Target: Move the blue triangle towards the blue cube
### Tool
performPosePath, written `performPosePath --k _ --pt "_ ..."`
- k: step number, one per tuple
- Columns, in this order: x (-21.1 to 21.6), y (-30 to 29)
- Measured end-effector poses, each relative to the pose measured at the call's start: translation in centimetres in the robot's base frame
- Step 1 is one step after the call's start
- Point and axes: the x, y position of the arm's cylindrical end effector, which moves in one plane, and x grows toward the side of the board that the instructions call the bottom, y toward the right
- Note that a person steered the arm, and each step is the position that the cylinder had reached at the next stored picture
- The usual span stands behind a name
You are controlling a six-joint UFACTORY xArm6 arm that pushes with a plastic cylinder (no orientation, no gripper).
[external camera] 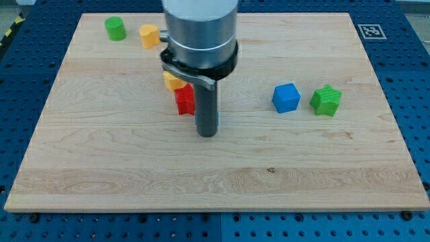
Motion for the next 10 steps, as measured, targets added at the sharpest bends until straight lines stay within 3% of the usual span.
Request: performPosePath --k 3,7,10 --pt "-0.2 -3.5" --pt "-1.7 -0.6" --pt "-5.8 -0.2"
